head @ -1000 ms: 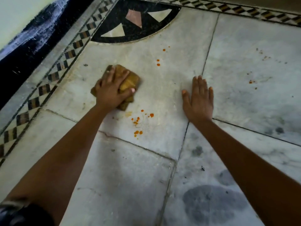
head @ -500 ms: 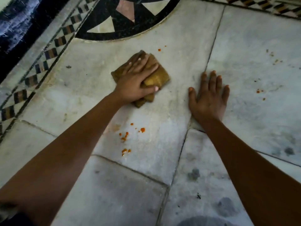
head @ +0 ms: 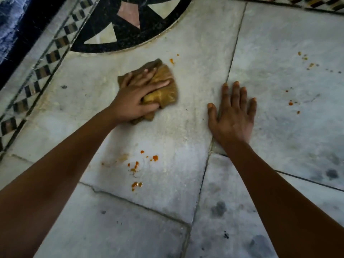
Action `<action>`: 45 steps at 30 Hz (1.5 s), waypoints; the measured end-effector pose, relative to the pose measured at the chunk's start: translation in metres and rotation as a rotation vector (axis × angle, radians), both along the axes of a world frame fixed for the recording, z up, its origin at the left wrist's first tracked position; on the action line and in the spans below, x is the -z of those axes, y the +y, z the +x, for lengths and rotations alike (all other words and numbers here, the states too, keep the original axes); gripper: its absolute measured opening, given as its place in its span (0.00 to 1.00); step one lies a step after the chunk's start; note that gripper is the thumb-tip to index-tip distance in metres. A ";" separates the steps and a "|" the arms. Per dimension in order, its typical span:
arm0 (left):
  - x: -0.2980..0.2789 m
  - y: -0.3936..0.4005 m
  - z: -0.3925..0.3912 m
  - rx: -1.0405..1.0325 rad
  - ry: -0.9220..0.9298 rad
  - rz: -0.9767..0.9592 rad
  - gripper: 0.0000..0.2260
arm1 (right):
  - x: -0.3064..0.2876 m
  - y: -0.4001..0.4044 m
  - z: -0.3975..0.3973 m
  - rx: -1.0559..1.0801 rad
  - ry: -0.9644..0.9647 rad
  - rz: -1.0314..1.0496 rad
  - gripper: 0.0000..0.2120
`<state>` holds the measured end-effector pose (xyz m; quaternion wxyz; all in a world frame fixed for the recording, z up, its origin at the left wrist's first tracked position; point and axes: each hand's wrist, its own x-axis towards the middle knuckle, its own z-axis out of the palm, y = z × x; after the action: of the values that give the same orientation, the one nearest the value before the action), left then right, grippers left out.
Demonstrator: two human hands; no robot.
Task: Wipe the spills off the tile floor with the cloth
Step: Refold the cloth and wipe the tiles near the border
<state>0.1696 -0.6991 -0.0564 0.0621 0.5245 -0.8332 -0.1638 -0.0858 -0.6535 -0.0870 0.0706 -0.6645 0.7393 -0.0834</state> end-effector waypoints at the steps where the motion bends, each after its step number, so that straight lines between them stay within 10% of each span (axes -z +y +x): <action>1: 0.000 -0.001 0.010 -0.037 -0.003 -0.007 0.32 | 0.000 0.000 0.000 0.002 -0.002 -0.004 0.33; 7: 0.000 -0.089 -0.028 -0.328 -0.070 0.033 0.27 | 0.001 0.000 0.001 -0.007 0.006 -0.004 0.32; 15: 0.003 -0.035 -0.018 0.111 -0.123 -0.068 0.34 | 0.000 0.000 -0.001 0.005 -0.016 -0.010 0.32; 21: -0.004 -0.098 -0.037 -0.186 -0.167 0.006 0.30 | -0.001 0.002 0.000 -0.011 -0.005 0.005 0.32; 29: 0.007 -0.036 -0.035 0.123 -0.106 -0.123 0.32 | -0.002 0.000 0.000 -0.004 -0.012 0.001 0.32; 36: 0.004 -0.099 -0.060 -0.178 -0.182 -0.026 0.32 | -0.002 0.001 0.000 -0.010 -0.014 0.007 0.32; 45: 0.004 -0.017 -0.020 0.034 -0.230 -0.122 0.33 | -0.002 0.002 0.000 -0.010 -0.014 0.010 0.31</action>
<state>0.1496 -0.7165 -0.0602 -0.0047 0.5209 -0.8520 -0.0525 -0.0863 -0.6518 -0.0849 0.0795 -0.6673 0.7358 -0.0839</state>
